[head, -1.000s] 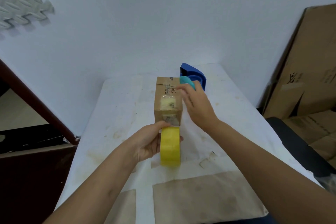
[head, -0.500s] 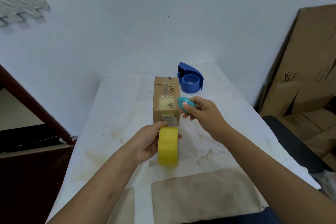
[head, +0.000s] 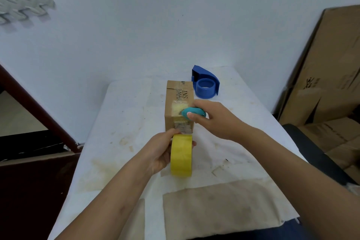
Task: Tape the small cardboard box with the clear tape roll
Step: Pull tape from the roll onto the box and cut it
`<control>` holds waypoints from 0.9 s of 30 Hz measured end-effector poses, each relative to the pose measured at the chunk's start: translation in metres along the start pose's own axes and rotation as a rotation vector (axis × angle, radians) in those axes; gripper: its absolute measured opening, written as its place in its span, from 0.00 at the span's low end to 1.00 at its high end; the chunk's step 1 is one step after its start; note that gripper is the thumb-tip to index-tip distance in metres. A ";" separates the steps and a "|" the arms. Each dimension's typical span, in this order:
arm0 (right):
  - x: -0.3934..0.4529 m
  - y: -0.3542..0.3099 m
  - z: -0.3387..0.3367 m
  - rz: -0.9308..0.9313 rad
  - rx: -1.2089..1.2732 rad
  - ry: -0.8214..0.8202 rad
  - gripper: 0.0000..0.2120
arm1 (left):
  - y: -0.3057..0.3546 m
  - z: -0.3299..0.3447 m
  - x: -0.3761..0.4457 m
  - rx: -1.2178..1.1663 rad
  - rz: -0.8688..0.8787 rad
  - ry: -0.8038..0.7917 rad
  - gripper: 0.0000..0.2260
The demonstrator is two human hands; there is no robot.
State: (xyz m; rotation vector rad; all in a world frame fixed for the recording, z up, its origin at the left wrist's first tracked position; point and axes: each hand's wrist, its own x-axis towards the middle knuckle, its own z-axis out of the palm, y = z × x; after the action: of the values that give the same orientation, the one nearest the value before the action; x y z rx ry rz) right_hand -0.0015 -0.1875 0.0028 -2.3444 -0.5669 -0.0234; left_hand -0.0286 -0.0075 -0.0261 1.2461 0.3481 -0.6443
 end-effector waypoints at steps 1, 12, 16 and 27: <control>0.004 -0.001 0.001 -0.019 -0.027 -0.033 0.11 | 0.000 0.000 0.000 -0.003 0.005 0.000 0.12; 0.027 -0.010 -0.001 -0.104 -0.508 -0.321 0.08 | -0.001 0.000 0.000 0.022 0.040 0.007 0.14; 0.029 -0.017 0.001 -0.091 -0.556 -0.349 0.10 | -0.001 0.001 0.001 0.001 0.044 0.016 0.14; 0.035 -0.022 0.012 -0.086 -0.636 -0.329 0.13 | -0.004 0.001 0.002 0.010 0.066 0.056 0.12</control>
State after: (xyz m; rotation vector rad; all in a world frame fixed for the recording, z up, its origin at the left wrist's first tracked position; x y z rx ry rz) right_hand 0.0192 -0.1515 0.0142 -2.9637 -0.9279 0.1693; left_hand -0.0299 -0.0100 -0.0302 1.2817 0.3491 -0.5554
